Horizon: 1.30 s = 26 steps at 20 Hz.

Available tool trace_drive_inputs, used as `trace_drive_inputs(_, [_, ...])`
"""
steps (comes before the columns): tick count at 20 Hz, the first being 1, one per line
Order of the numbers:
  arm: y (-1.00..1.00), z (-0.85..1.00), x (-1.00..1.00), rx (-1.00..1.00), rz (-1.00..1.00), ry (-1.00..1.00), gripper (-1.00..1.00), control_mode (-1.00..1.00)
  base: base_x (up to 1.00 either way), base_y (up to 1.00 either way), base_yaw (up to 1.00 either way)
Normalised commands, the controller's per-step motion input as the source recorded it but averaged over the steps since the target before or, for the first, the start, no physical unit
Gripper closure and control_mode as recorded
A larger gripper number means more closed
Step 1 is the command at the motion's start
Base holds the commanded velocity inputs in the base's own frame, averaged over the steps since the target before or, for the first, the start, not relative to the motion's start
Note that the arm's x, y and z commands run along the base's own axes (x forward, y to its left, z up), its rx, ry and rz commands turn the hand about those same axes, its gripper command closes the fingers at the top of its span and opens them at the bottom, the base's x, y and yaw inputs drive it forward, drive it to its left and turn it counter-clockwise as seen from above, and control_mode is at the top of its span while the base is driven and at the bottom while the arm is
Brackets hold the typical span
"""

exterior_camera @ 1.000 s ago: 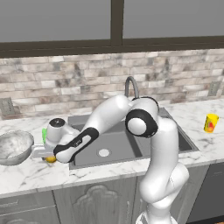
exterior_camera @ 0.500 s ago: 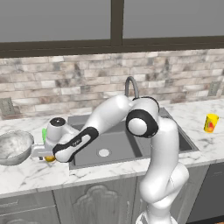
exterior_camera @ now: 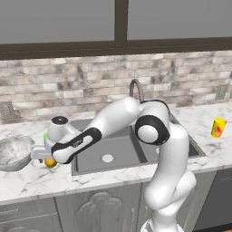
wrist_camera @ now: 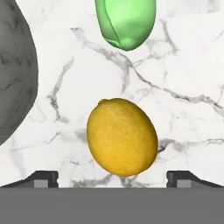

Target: Remove the lemon and corn from the sink. Then move the bowl and cup from the counter to the sink for washing.

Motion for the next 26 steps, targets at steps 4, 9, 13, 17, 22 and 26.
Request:
trace_drive_inputs(4, [0.0,0.36,-0.11,0.0,0.0,0.02,-1.0,-1.0,0.0,0.0,0.0])
trace_drive_inputs(9, [0.0,0.35,-0.07,0.0,0.0,0.04,-1.0,-1.0,0.0,0.0,0.0])
trace_drive_inputs(13, [0.0,0.33,-0.03,0.0,0.0,0.09,-1.0,-1.0,0.0,0.0,0.0])
trace_drive_inputs(17, [0.0,0.28,-0.01,0.0,0.0,0.04,-1.0,-1.0,0.0,0.0,0.0])
trace_drive_inputs(22, [0.02,0.28,0.0,0.0,0.0,0.0,-1.0,-1.0,0.0,0.0,0.0])
trace_drive_inputs(26, [0.08,0.21,0.01,-0.02,0.0,0.02,-1.0,-1.0,0.0,0.0,0.0])
